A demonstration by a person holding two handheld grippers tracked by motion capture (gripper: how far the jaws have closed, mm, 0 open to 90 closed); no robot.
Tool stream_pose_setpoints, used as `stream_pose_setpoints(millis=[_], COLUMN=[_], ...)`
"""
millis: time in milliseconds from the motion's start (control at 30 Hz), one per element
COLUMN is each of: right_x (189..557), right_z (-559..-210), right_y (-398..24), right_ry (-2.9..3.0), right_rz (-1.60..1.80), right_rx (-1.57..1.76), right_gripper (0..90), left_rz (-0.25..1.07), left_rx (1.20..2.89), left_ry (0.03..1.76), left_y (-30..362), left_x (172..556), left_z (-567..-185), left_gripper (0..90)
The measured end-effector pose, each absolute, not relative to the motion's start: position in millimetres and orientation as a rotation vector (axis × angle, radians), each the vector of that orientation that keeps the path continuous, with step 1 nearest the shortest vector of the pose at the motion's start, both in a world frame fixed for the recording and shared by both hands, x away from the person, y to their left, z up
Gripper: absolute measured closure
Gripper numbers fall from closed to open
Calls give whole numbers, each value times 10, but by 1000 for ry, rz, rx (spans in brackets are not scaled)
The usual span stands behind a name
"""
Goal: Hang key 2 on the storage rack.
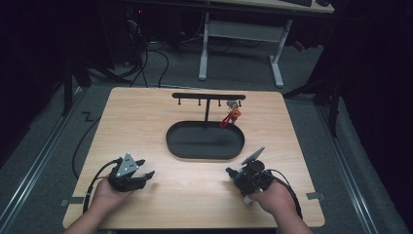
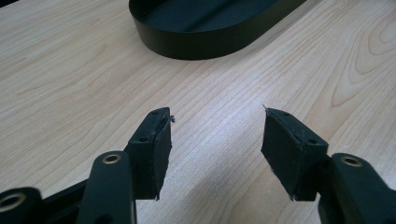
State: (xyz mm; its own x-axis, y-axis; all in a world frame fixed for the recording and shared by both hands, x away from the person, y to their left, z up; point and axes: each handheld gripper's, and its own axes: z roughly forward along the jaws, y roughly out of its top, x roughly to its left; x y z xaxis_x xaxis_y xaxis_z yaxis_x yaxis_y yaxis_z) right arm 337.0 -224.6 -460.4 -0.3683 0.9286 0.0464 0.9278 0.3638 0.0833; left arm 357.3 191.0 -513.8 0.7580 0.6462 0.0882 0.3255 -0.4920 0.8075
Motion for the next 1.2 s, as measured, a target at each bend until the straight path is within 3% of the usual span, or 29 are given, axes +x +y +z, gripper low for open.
stream_pose_setpoints(millis=[667, 1200], right_x=[3704, 4067], right_z=[-3826, -3452], right_y=[-1881, -1808], right_ry=[2644, 2648], right_rz=[217, 251], right_rx=[1611, 1604], right_gripper=[454, 456], left_rz=[485, 475], left_rx=[2113, 2141], left_ry=[731, 699], left_y=[1952, 1899], left_x=[3555, 3531], left_z=[-5116, -5126], left_gripper=[424, 423])
